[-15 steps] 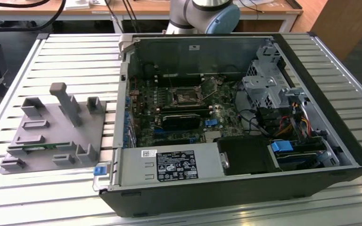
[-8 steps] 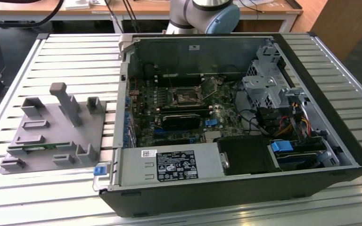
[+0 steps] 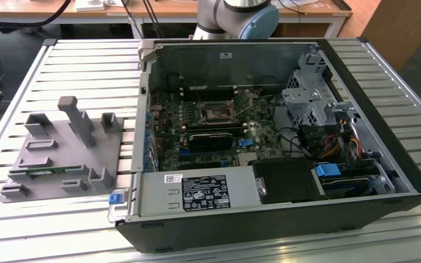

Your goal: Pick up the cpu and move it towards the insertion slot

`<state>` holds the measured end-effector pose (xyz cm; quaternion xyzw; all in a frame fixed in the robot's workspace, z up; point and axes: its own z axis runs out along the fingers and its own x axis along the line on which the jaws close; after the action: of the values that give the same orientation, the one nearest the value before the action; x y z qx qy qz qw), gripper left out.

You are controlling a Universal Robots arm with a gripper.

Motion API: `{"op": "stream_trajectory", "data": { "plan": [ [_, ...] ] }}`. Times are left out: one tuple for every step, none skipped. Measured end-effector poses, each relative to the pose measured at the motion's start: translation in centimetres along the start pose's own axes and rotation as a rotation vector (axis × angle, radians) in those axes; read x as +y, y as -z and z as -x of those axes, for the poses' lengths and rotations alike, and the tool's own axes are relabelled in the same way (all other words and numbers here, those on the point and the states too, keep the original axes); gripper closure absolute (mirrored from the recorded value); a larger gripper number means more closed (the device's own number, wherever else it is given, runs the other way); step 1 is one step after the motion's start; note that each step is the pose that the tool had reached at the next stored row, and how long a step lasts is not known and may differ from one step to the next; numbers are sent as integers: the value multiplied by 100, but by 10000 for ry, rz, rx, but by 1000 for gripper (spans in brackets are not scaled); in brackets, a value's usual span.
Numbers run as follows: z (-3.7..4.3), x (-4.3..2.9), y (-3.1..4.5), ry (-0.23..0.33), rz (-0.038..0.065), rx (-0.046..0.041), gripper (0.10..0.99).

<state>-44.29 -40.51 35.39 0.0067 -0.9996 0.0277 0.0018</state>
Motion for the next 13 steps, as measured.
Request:
{"op": "stream_trajectory", "data": {
  "plan": [
    [0,0,9,0,-1,1,541],
    [0,-1,18,-1,-1,0,541],
    [0,-1,27,0,-1,-1,541],
    [0,-1,38,0,-1,-1,541],
    [0,-2,49,0,-1,0,541],
    [0,-2,61,0,-1,0,541],
    [0,-3,74,-1,-2,0,541],
    [0,-4,86,0,-2,0,541],
    [0,-4,98,0,-2,0,541],
    [-1,-5,109,-1,-2,-1,541],
    [-1,-5,121,0,-3,0,541],
    [-1,-5,131,0,-3,0,541],
    [-1,-6,142,0,-4,0,541]
  ]
}}
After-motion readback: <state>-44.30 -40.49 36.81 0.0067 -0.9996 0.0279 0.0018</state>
